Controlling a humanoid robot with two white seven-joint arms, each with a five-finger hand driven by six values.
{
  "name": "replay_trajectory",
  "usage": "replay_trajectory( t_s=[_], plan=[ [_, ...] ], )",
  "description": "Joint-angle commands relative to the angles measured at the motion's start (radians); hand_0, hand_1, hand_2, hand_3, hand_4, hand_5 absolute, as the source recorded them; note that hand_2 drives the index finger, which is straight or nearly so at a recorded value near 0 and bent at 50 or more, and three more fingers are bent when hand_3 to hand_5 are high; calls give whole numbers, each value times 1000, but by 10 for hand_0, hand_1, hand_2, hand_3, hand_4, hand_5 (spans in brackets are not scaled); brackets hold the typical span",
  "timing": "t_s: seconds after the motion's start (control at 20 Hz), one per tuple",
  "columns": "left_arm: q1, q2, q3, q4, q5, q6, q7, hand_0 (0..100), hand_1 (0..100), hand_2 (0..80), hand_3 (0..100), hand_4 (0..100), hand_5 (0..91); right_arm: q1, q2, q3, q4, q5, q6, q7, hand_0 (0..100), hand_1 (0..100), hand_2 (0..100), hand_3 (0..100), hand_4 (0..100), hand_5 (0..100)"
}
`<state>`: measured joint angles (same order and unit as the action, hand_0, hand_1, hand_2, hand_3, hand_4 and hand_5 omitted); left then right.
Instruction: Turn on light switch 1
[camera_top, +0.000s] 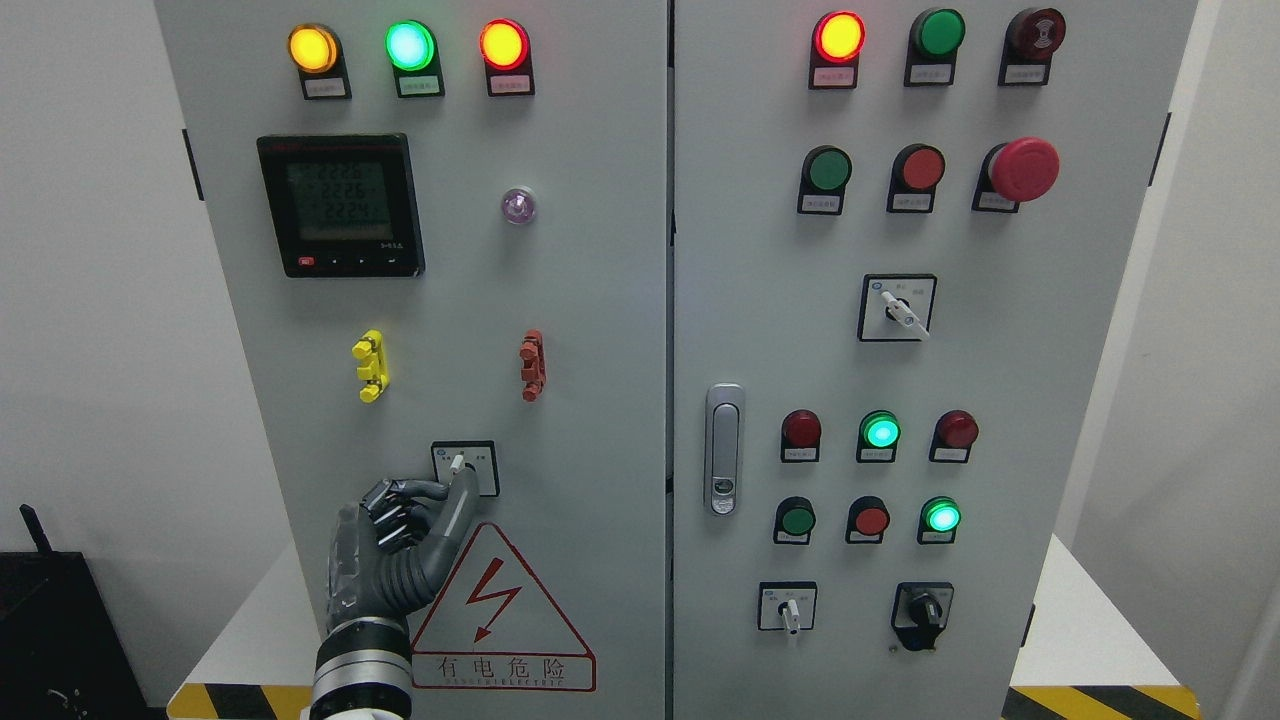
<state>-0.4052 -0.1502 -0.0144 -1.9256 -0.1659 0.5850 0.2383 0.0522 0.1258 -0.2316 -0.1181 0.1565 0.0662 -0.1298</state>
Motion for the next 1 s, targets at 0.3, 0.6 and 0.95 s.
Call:
replay_trajectory(
  t_s=[0.3, 0.6, 0.95],
  plan=[
    [-4, 0, -21, 14, 0, 1, 0, 181, 631, 582, 892, 919, 833, -2, 0, 0, 0, 0, 0, -1, 307, 0, 0, 0, 0, 0],
    [-6, 0, -21, 16, 0, 1, 0, 192, 632, 583, 893, 919, 835, -2, 0, 0, 0, 0, 0, -1, 307, 0, 0, 0, 0, 0],
    [-7, -2, -21, 16, -1, 1, 0, 244, 630, 585, 897, 920, 837, -2, 0, 0, 0, 0, 0, -1, 307, 0, 0, 0, 0, 0]
  ],
)
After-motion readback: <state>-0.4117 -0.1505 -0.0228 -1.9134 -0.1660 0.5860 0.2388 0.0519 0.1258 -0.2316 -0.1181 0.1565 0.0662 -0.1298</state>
